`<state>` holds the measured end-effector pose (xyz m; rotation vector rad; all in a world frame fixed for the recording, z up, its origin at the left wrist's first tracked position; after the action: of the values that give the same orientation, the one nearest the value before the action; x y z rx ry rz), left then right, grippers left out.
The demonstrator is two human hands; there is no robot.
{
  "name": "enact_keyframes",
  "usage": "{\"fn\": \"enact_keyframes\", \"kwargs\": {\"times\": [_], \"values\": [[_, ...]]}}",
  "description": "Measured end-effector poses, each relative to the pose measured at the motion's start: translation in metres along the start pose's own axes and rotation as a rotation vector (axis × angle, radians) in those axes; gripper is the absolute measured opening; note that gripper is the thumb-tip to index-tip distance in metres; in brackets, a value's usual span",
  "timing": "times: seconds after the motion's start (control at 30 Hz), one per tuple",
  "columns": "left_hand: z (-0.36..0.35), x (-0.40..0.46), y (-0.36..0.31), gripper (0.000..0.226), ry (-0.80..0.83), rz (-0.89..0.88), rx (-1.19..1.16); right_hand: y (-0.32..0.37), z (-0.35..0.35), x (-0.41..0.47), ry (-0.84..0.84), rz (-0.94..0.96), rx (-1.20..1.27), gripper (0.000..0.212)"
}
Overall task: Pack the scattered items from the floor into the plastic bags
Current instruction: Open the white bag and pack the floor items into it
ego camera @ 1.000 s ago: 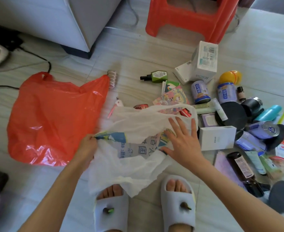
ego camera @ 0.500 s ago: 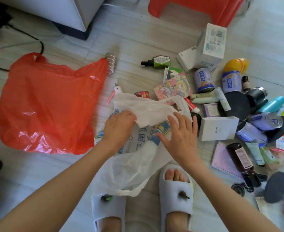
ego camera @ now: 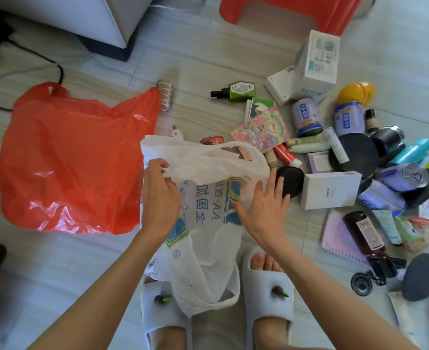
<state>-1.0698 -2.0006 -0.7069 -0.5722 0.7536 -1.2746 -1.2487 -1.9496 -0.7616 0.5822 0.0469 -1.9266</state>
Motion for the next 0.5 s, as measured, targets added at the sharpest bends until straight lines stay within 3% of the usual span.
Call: {"fn": "enact_keyframes", "kwargs": {"times": [0.1,0.17,0.23,0.3,0.33,0.4,0.5], "values": [[-0.004,-0.003,-0.004,0.07,0.156,-0.064,0.29,0.005,-0.003,0.002,-0.005,-0.017,0.036,0.073],[-0.012,-0.002,-0.006,0.08,0.168,-0.402,0.702,0.01,-0.006,0.004,0.018,-0.066,0.088,0.076],[-0.027,0.002,-0.006,0.075,0.202,-0.732,1.01,0.014,-0.009,0.005,0.022,-0.077,0.101,0.071],[-0.038,0.007,-0.017,0.071,0.316,-0.886,1.181,0.013,-0.012,0.005,0.023,-0.052,0.096,0.056],[-0.044,0.012,-0.017,0.071,0.363,-0.932,1.211,0.01,-0.013,0.004,0.018,-0.035,0.091,0.046],[-0.049,0.03,-0.016,0.074,0.426,-0.855,1.197,0.001,-0.016,0.006,-0.003,-0.024,0.14,0.032],[-0.045,0.05,-0.019,0.069,0.377,-0.888,1.123,-0.008,-0.017,0.01,-0.017,-0.06,0.443,0.025]]}}
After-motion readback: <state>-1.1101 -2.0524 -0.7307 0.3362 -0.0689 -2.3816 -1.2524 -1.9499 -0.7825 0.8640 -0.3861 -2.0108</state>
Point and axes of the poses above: each hand's wrist, its own x-axis towards the middle knuckle, its own z-axis out of the back of the hand, y = z × x, the point moved 1 cm from there along x, towards the middle knuckle, and after that the axes turned 3 degrees about y, right-handed, at the moved point
